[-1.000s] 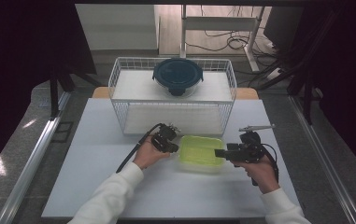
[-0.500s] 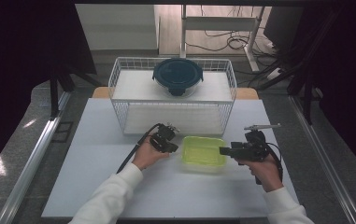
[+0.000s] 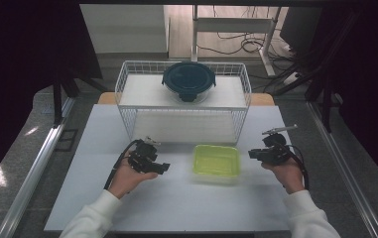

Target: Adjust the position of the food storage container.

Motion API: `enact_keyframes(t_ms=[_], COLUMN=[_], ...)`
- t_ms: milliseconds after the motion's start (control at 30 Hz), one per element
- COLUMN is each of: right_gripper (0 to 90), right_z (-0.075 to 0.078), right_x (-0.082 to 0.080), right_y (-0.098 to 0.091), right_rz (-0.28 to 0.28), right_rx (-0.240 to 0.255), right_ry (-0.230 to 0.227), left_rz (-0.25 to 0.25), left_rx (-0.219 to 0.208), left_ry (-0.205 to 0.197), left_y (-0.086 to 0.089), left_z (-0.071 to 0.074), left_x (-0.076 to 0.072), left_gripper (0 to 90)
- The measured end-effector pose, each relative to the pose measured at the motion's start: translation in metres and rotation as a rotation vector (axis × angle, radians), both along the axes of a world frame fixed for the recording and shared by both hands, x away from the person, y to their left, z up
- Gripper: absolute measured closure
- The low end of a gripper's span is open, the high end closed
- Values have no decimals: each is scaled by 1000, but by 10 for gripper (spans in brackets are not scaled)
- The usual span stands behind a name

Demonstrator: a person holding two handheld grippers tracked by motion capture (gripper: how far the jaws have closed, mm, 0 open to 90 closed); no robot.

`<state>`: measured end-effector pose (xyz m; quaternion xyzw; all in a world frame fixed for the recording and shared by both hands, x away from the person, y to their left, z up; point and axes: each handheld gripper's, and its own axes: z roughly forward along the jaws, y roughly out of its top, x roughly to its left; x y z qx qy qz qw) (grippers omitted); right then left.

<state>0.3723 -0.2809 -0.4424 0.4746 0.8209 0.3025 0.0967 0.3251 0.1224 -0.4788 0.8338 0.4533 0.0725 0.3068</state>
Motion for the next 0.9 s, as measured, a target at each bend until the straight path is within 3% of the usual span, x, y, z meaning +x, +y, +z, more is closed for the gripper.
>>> enact_keyframes(t_ms=[67,300,633,900], right_gripper=[883,887,887,888], right_z=[-5,-22,-34,-36], right_x=[5,20,29,34], right_y=[1,10,28,44], right_rz=[-2,-11,25,71], right_rx=[-16,-82,-130,-185], right_ry=[17,63,91,82], left_rz=[5,16,34,51], left_rx=[-5,-36,-55,-63], left_ry=[8,8,22,31], left_y=[7,20,27,32], left_z=[2,6,3,1], left_x=[-8,-20,-17,-14], left_gripper=[325,271,264,264])
